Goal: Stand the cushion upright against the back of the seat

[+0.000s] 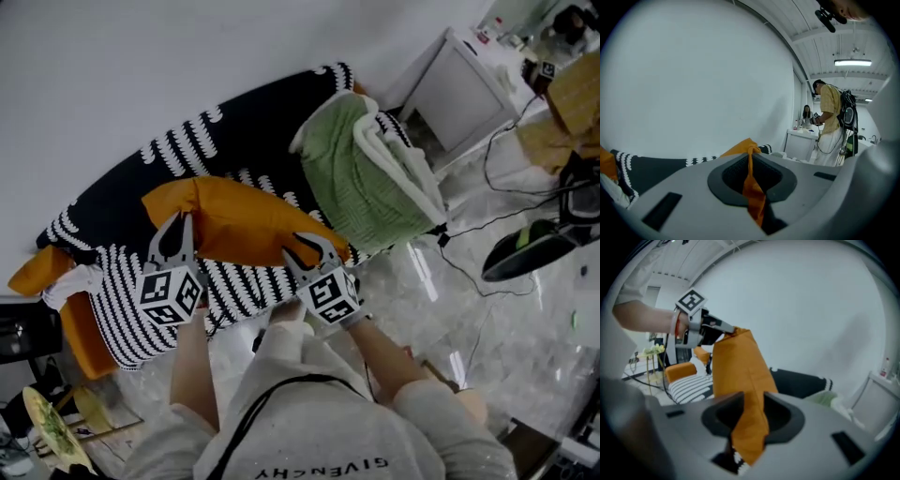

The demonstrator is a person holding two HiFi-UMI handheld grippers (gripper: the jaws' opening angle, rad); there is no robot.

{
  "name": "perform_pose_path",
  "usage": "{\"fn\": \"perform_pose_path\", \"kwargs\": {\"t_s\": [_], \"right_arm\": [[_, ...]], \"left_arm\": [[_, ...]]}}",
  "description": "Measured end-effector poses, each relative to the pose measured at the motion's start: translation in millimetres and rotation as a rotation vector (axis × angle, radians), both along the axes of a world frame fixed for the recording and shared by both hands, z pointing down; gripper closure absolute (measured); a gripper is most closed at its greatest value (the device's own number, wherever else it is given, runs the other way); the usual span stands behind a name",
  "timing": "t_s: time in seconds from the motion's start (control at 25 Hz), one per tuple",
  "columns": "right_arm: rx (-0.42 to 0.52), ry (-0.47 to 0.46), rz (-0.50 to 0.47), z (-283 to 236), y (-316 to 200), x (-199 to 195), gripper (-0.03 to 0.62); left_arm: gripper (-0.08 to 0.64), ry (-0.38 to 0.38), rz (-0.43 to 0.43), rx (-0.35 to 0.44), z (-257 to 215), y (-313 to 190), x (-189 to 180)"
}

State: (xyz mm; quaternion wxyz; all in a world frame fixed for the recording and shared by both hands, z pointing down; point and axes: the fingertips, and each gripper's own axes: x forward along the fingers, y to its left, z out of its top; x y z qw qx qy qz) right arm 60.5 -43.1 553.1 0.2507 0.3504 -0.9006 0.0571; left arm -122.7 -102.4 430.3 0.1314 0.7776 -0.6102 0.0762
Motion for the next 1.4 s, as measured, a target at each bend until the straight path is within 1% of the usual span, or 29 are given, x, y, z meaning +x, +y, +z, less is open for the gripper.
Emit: {"fn": "perform_pose_path", "kwargs": {"t_s": [0.08, 0.2, 0.32, 0.4, 0.56, 0.64, 0.72, 0.84, 0.92, 1.0, 1.04, 1.08, 1.12, 1.24, 1.4], "right_arm": [[-0.038, 0.022, 0.039, 19.4, 6.4, 14.6, 0.474], [-0.108, 0.052, 0.112, 48.0, 18.7, 40.1, 0.467], [-0.181, 0.084, 0.186, 76.5, 33.7, 73.1, 0.445], [-0.222, 0.096, 0.234, 90.3, 40.5, 93.8, 0.431], [-0.303, 0.099, 0.321, 115.0, 42.8, 121.5, 0.395], [-0.361, 0.097, 0.34, 133.8, 45.1, 126.6, 0.372], [-0.428, 0.077, 0.343, 151.1, 48.1, 124.5, 0.355], [-0.502, 0.05, 0.306, 165.8, 47.8, 111.9, 0.353], [-0.506, 0.072, 0.258, 167.7, 43.8, 100.8, 0.353], [-0.488, 0.114, 0.198, 165.7, 40.0, 88.1, 0.356], [-0.475, 0.133, 0.171, 164.1, 38.1, 81.9, 0.376], [-0.461, 0.148, 0.154, 162.0, 35.7, 76.4, 0.411], [-0.449, 0.157, 0.148, 159.2, 33.1, 71.4, 0.441], [-0.423, 0.172, 0.159, 150.9, 26.7, 61.1, 0.493], [-0.384, 0.19, 0.164, 137.2, 12.2, 49.2, 0.525]], "left_arm": [[0.515, 0.023, -0.024, -0.005, 6.2, 8.6, -10.7], [0.515, 0.029, -0.065, -0.019, 16.9, 20.8, -28.9], [0.515, 0.047, -0.096, -0.039, 26.7, 33.6, -44.5], [0.515, 0.045, -0.108, -0.053, 32.6, 40.7, -52.8], [0.515, 0.06, -0.155, -0.075, 45.4, 48.5, -73.1], [0.515, 0.074, -0.179, -0.082, 52.0, 51.7, -85.0], [0.515, 0.081, -0.194, -0.086, 57.7, 53.4, -96.6], [0.515, 0.097, -0.218, -0.096, 66.6, 55.7, -112.6], [0.515, 0.104, -0.235, -0.109, 73.6, 57.0, -123.7], [0.515, 0.112, -0.248, -0.12, 80.9, 58.4, -135.6], [0.515, 0.12, -0.255, -0.125, 84.7, 59.3, -141.2], [0.515, 0.13, -0.263, -0.13, 88.6, 60.4, -146.4], [0.515, 0.14, -0.271, -0.137, 92.5, 61.6, -151.4], [0.515, 0.166, -0.29, -0.16, 102.2, 64.7, -166.3], [0.515, 0.2, -0.28, -0.184, 114.0, 61.6, -182.9]]}}
